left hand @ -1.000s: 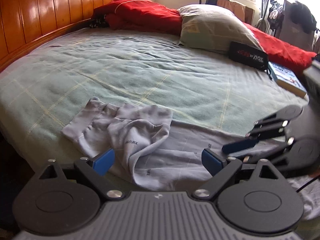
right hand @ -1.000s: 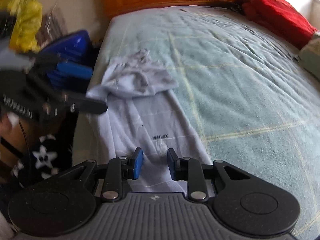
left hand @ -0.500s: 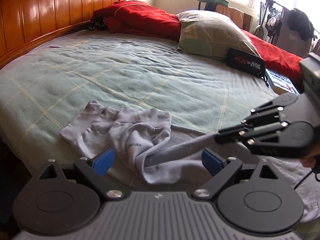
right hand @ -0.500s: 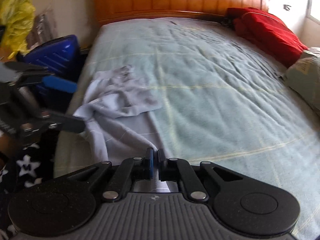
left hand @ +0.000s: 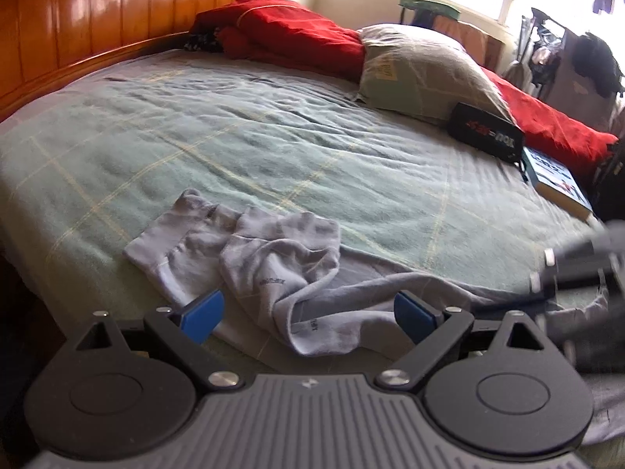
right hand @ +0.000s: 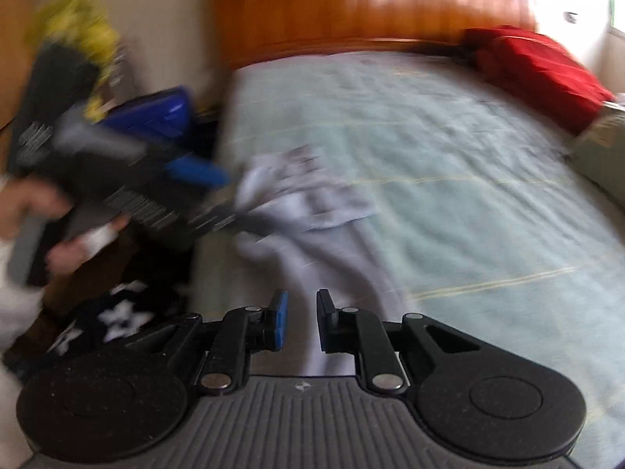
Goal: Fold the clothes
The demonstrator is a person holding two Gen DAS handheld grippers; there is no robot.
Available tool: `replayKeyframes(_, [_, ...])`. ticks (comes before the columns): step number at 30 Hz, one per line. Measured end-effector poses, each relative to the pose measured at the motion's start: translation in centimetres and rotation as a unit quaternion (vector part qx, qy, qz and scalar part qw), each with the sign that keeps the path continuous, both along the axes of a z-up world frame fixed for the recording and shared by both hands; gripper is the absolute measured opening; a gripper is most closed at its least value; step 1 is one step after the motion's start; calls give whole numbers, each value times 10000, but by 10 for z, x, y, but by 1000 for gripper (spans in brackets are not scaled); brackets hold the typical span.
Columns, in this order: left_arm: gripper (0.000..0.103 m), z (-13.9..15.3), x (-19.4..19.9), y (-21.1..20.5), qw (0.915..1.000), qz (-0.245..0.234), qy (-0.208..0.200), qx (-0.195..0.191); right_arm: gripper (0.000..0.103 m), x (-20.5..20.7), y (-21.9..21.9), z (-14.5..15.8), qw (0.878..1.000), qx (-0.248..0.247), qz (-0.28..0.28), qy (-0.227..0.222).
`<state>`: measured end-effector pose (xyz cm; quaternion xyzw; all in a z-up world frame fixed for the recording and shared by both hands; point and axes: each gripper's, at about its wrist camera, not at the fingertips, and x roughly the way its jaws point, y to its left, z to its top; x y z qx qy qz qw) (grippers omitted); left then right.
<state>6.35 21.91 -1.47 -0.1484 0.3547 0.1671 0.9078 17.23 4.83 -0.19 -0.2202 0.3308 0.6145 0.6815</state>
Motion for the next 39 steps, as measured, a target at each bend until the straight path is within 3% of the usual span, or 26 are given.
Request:
replayKeyframes(3, [94,3,-4,-1,10000,-18,-9,19,19,-18,10,-18,9991,-303,134,-255])
replayKeyframes(6, [94,6,-8,-3,10000,-33,-48,58,21,-30,21,-36,9940,-625,118,-891])
replayKeyframes(7, [94,7,-10,-3,9999,-42,-68,61,21,-30,21,-37,9937,-626,137,-915])
replayKeyframes(9, [94,8,-12,-2,9999,-47,-111,43,12,-30,20,-36,9938,-618,107,-914])
replayKeyframes(10, [94,8,-12,-1,9999,-50,-122,33,3,-29,20,-35,9943,-604,79,-876])
replayKeyframes(17, [94,6,-13,-1,9999,-82,-136,-2,3,-29,17,-20,9991,-285,284,158])
replayKeyframes(22, [94,7,-14,-2,9998,-104,-148,-7,7,-32,26,-37,9960,-441,339,702])
replayKeyframes(25, [94,8,-13,-5,9998,-156,-153,10,12,-29,11,-25,9965,-310,273,728])
replayKeyframes(29, [94,6,-7,-11,9995,-278,-152,-5,17,-5,-39,3,9989,-163,-355,241])
replayKeyframes(33, [94,4,0,-21,9990,-444,-100,-13,18,32,-85,6,9902,-410,-1317,-229])
replayKeyframes(37, [94,4,5,-34,9982,-604,-47,35,18,63,-104,-12,9837,-476,-1733,-49])
replayKeyframes(39, [94,5,7,-39,9978,-662,-17,78,22,67,-103,-19,9849,-488,-1660,23])
